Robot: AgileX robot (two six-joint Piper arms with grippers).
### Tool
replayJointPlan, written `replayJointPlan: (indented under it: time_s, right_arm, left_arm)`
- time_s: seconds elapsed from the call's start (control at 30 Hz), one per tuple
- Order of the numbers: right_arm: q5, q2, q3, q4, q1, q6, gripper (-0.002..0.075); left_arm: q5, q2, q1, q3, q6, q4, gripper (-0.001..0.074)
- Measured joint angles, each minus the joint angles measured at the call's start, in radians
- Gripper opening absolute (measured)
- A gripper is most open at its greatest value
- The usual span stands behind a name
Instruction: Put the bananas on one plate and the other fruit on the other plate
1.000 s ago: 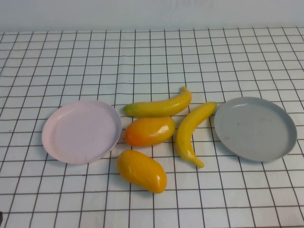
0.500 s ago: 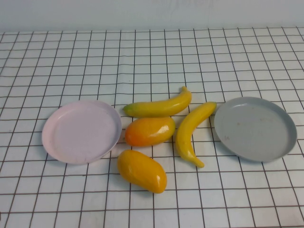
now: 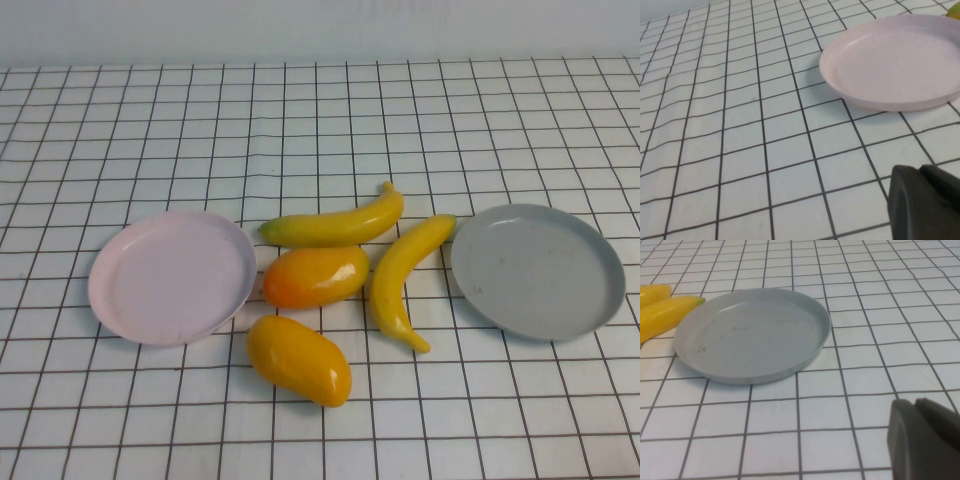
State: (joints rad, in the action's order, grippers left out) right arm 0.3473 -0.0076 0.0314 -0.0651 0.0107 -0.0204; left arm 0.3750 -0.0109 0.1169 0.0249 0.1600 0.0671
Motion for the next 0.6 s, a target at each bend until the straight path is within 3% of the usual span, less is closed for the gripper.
replayJointPlan:
  time_s: [0.13,0.33,0.47,0.6]
  right_arm:
    - [0.000,0.000,0.000,0.000,0.000,0.000,-0.0017]
    - [0.000,0.000,0.000,0.000,0.000,0.000,-0.0016]
    - [0.000,0.000,0.000,0.000,0.000,0.000,-0.0017]
    - [0.000,0.000,0.000,0.000,0.000,0.000,-0.0017]
  left_arm:
    - [-0.088,0.000,0.000,0.002,-0.088,-0.067,-0.0004]
    - [-0.395,0.000,0.000,0.002,-0.492,-0.623,-0.0004]
    - [-0.528,0.000,0.000,0.002,-0.526,-0.729,-0.0004]
    - [-0.614,0.000,0.000,0.002,-0.444,-0.754,-0.0004]
